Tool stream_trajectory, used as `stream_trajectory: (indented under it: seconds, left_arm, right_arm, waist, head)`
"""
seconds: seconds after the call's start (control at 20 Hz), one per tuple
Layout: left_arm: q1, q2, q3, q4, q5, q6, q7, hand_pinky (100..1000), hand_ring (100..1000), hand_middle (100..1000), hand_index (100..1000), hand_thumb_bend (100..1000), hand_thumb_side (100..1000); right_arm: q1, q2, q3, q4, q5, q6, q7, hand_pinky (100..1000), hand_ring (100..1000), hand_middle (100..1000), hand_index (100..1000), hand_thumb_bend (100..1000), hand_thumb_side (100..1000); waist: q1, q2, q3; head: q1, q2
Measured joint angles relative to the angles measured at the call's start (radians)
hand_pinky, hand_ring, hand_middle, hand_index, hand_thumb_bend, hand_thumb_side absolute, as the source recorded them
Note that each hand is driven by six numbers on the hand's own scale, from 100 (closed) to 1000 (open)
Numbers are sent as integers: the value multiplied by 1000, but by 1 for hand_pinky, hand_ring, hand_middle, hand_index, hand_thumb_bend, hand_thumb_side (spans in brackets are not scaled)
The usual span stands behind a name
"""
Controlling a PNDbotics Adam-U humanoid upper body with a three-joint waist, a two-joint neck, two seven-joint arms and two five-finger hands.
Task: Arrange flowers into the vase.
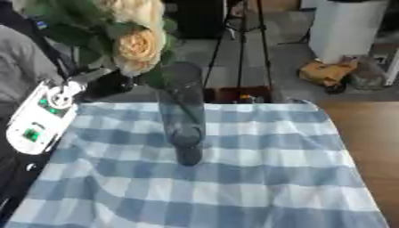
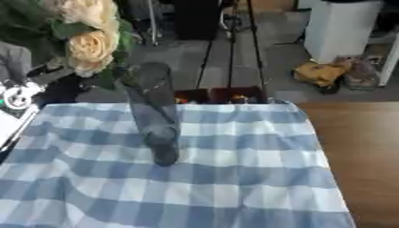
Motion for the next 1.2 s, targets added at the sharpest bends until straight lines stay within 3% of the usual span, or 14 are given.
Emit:
stream_trajectory:
  seconds: [1.2]
  left_arm:
    - [120, 84, 0, -122, 40, 13, 12, 929, 1000, 1000, 1000, 367, 945]
  right_arm:
    - [3, 0, -1, -5, 0, -2, -14, 668, 779, 756, 785, 100, 1000]
  waist:
    - [-7, 0, 8]
  head:
    - [-19, 0]
